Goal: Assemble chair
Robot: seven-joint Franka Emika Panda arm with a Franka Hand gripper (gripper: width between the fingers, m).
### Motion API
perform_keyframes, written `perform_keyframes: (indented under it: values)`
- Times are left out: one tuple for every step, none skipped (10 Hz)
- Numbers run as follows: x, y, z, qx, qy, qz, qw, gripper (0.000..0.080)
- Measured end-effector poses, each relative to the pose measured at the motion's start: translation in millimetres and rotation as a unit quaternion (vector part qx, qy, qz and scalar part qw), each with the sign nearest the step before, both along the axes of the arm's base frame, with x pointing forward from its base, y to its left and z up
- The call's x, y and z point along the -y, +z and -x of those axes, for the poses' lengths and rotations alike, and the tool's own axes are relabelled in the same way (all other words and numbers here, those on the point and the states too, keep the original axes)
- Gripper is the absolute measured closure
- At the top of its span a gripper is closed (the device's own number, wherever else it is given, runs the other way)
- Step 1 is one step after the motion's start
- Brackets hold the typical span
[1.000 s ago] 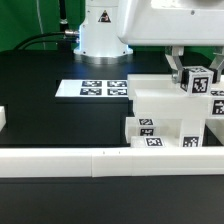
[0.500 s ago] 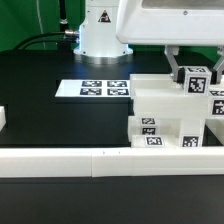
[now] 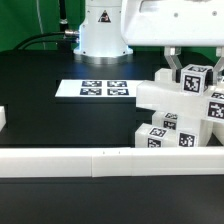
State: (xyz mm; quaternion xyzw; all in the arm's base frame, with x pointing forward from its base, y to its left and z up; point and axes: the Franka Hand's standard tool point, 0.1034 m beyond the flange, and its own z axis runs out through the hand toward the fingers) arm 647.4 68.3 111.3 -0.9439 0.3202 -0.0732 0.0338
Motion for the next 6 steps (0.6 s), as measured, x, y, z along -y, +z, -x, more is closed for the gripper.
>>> perform_keyframes:
  values:
    - [0.0,-0.7,0.2,0.000,0.007,0.001,1.000,0.0515]
    - [-1.0,0.9,-0.1,0.000,0.028,0.004,1.000,0.0344]
    - [-5.1,8.5,-1.0,0.004,0.059,0.007,0.998,0.0204]
    - [-6.4,13.1,-2.4,0.010,0.132,0.020,0.991,0.0204]
    - [-8.9,18.6,-3.2,0.016,0.216,0.035,0.976,0.0162]
    - [-10.4,24.0,-2.2,0.022,0.261,0.042,0.964,0.0152]
